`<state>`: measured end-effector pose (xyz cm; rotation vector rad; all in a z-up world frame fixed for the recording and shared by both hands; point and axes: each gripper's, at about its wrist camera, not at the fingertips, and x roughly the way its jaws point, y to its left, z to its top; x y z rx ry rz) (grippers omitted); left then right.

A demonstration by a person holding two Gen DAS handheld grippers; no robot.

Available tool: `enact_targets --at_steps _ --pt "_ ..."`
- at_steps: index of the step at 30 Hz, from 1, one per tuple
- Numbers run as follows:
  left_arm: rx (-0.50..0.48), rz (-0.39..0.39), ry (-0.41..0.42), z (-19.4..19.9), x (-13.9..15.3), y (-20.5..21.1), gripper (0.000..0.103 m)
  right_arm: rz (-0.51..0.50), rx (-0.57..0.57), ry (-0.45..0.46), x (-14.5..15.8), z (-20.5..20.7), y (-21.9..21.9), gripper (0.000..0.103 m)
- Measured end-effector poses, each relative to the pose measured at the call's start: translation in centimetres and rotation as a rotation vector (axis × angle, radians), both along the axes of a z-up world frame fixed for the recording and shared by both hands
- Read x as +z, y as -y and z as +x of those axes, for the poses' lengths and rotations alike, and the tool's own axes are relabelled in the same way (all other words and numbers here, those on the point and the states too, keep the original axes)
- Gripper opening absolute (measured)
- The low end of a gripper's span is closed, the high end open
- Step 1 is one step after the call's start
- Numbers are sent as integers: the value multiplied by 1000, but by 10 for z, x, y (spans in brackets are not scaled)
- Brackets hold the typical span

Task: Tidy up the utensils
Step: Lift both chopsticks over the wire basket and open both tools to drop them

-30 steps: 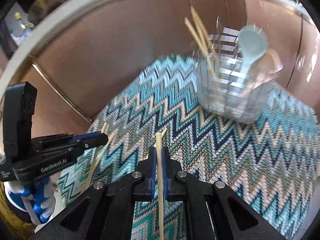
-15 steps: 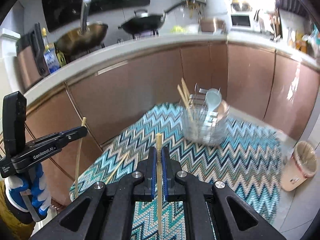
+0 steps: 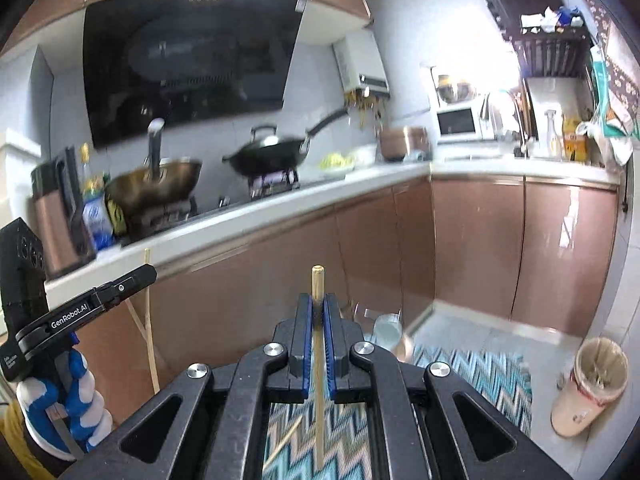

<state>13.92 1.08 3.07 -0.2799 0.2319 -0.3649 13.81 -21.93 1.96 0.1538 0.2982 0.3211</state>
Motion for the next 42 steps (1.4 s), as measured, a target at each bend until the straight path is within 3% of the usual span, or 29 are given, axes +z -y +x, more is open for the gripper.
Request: enact_targets --at_steps 3,8,13,19,27,30,32,42 --pt "-6 -57 46 31 8 13 5 34 -3 50 7 24 8 6" --pt "30 -84 98 88 4 39 5 59 -7 116 2 70 11 6" --pt "66 -101 80 150 -25 62 5 49 -8 105 -20 120 12 6" --pt "138 -94 70 197 -69 79 5 27 8 63 -56 169 7 6" --pt "205 -54 61 217 -126 93 7 -55 17 15 -97 183 -8 6" --pt "209 -56 43 215 -132 89 22 -50 2 0 -102 184 -7 9" --pt "213 -70 47 208 -129 83 40 -44 -10 1 -100 180 -4 24" --pt "232 -23 82 137 -82 51 67 -27 -50 26 -69 125 -3 47"
